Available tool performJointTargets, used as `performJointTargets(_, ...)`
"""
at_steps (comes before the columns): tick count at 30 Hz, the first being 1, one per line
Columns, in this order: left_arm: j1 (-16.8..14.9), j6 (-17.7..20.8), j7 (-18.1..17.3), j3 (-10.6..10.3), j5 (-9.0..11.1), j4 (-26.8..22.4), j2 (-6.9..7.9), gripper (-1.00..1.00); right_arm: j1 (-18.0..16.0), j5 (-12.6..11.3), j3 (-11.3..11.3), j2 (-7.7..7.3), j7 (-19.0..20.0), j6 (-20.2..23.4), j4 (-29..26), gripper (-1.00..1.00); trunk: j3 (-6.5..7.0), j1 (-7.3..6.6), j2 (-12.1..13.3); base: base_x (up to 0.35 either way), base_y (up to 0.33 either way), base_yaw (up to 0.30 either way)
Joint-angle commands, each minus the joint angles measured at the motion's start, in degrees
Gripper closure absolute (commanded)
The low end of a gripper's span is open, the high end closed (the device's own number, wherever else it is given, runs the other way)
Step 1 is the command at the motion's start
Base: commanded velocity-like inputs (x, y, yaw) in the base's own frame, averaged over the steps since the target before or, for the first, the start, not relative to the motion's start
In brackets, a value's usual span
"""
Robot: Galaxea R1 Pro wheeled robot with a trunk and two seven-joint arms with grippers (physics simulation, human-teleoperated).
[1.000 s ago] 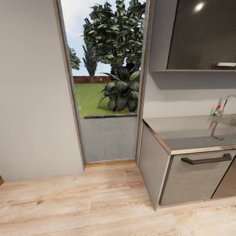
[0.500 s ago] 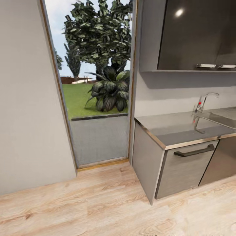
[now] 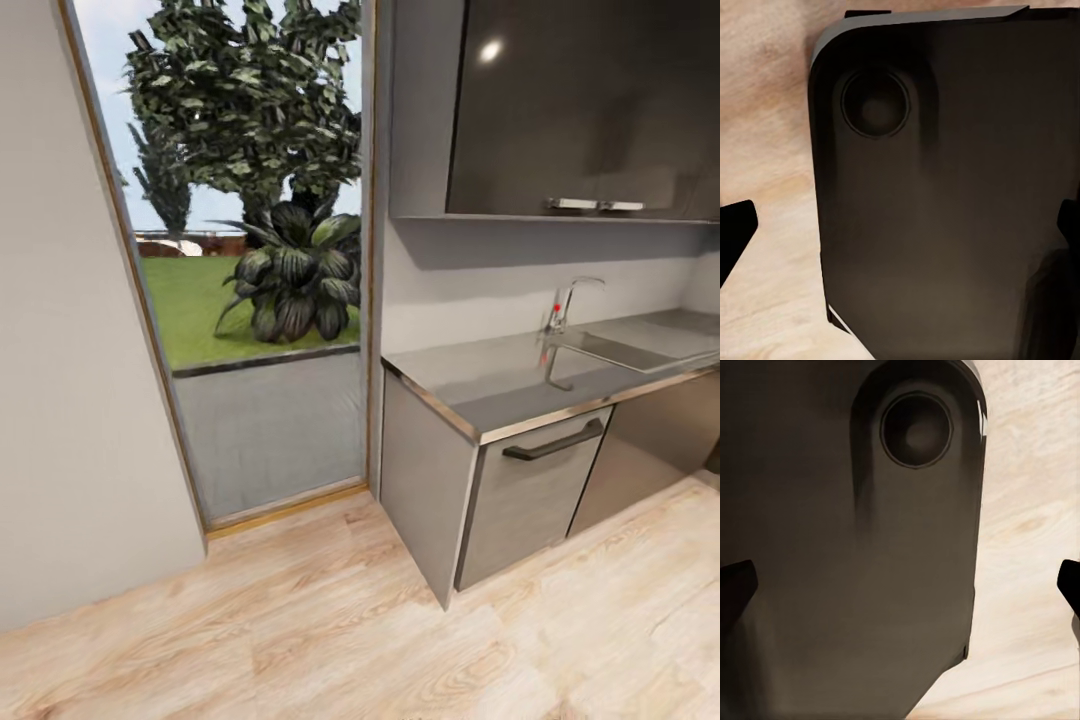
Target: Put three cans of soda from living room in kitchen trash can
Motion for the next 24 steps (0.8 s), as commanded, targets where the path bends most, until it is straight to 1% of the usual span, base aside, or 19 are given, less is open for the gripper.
performJointTargets(1,0.00,0.00,0.00,-0.01,0.00,0.00,0.00,-1.00,0.00,0.00,0.03,0.00,0.00,0.00,0.00,-1.00,0.00,0.00,0.00,0.000,0.107,-0.287)
performJointTargets(8,0.00,0.00,0.00,-0.03,0.00,0.00,0.00,-1.00,-0.01,0.04,0.12,-0.02,0.22,0.02,0.00,-1.00,0.00,0.00,0.00,0.000,0.091,-0.286)
performJointTargets(15,0.00,0.00,0.00,-0.03,0.00,0.00,0.00,-1.00,0.00,0.17,0.16,-0.08,2.23,0.07,0.00,-1.00,0.00,0.00,0.00,0.000,0.080,-0.287)
performJointTargets(24,0.00,0.00,0.00,-0.05,0.00,0.00,0.00,-1.00,-0.01,0.32,0.16,-0.09,2.61,0.04,0.01,-1.00,0.00,0.00,0.00,0.000,0.017,-0.287)
